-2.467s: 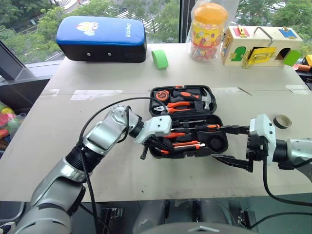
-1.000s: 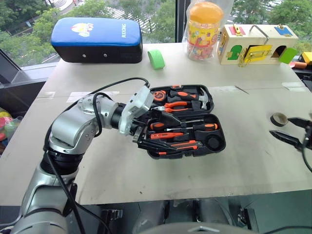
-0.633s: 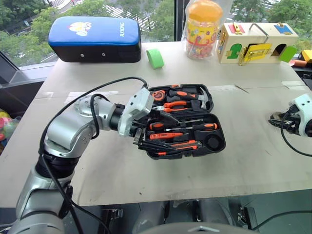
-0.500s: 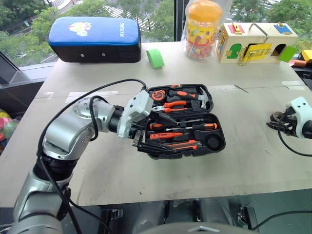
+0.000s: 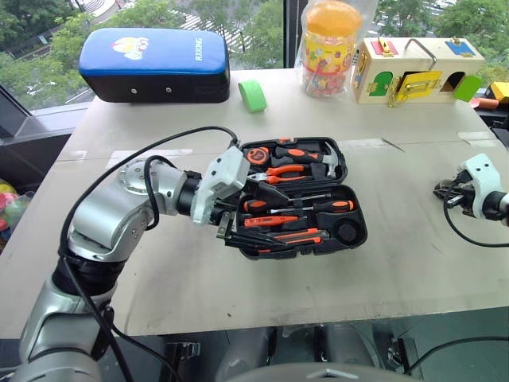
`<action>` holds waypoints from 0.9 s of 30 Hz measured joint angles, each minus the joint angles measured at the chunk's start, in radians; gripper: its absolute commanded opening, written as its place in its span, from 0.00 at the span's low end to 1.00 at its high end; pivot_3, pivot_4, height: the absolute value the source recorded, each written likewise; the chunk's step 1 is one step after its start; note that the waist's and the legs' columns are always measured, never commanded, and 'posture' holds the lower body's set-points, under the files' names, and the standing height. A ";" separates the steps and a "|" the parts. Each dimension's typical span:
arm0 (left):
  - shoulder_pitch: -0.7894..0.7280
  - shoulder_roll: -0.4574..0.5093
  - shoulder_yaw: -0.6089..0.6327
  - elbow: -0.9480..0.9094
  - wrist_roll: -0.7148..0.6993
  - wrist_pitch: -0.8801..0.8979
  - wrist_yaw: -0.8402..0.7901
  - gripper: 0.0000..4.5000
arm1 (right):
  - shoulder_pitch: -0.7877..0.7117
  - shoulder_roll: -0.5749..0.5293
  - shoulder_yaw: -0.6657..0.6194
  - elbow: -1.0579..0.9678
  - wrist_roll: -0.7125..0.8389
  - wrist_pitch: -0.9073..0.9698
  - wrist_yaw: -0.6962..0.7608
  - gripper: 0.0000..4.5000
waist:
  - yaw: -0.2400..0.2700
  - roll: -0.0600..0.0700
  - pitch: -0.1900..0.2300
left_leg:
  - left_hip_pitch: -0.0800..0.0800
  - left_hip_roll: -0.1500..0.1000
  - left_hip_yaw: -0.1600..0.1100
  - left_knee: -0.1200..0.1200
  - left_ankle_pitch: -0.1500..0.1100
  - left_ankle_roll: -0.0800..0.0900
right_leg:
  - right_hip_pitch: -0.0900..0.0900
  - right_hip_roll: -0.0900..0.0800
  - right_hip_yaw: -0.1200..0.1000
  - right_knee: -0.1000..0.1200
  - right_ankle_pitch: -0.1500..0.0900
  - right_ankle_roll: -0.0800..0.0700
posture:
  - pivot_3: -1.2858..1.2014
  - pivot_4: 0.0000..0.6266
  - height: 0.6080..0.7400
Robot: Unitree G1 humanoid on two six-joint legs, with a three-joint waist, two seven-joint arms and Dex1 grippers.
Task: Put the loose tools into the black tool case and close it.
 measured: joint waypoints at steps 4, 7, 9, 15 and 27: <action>0.006 0.003 -0.004 0.000 0.001 -0.008 -0.008 1.00 | 0.010 -0.016 0.000 -0.027 0.016 0.005 0.080 0.01 | -0.001 0.000 0.000 | 0.000 0.000 0.000 -0.001 0.000 0.000 | -0.001 0.000 0.000 0.000 0.000 0.000 | 0.52 0.24 0.96; 0.010 0.018 -0.004 -0.002 0.000 -0.007 -0.013 1.00 | 0.054 -0.038 -0.003 -0.181 0.090 0.063 0.204 0.01 | -0.001 0.002 0.001 | 0.000 0.000 0.000 -0.001 0.000 0.000 | -0.001 0.000 0.000 0.000 0.000 0.000 | 0.52 0.24 0.96; 0.017 0.040 -0.004 -0.011 -0.003 0.006 -0.019 1.00 | 0.091 -0.058 -0.006 -0.372 0.191 0.144 0.309 0.01 | -0.004 0.003 0.002 | -0.001 0.001 0.000 -0.001 0.000 0.000 | -0.002 0.001 0.001 0.000 0.000 0.000 | 0.52 0.24 0.96; 0.073 0.091 -0.005 -0.059 -0.005 0.007 -0.036 1.00 | 0.163 -0.062 0.044 -0.819 0.351 0.280 0.404 0.01 | 0.006 0.003 0.002 | -0.002 0.000 -0.001 0.000 0.000 0.000 | -0.001 0.000 -0.001 -0.001 0.000 0.000 | 0.52 0.24 0.96; 0.147 0.114 -0.009 -0.080 0.048 -0.068 -0.037 1.00 | 0.188 -0.005 0.288 -0.952 0.168 0.140 0.329 0.01 | 0.010 0.002 0.002 | -0.002 0.000 -0.003 0.000 0.000 0.000 | -0.001 0.000 -0.003 -0.001 0.000 0.000 | 0.52 0.24 0.96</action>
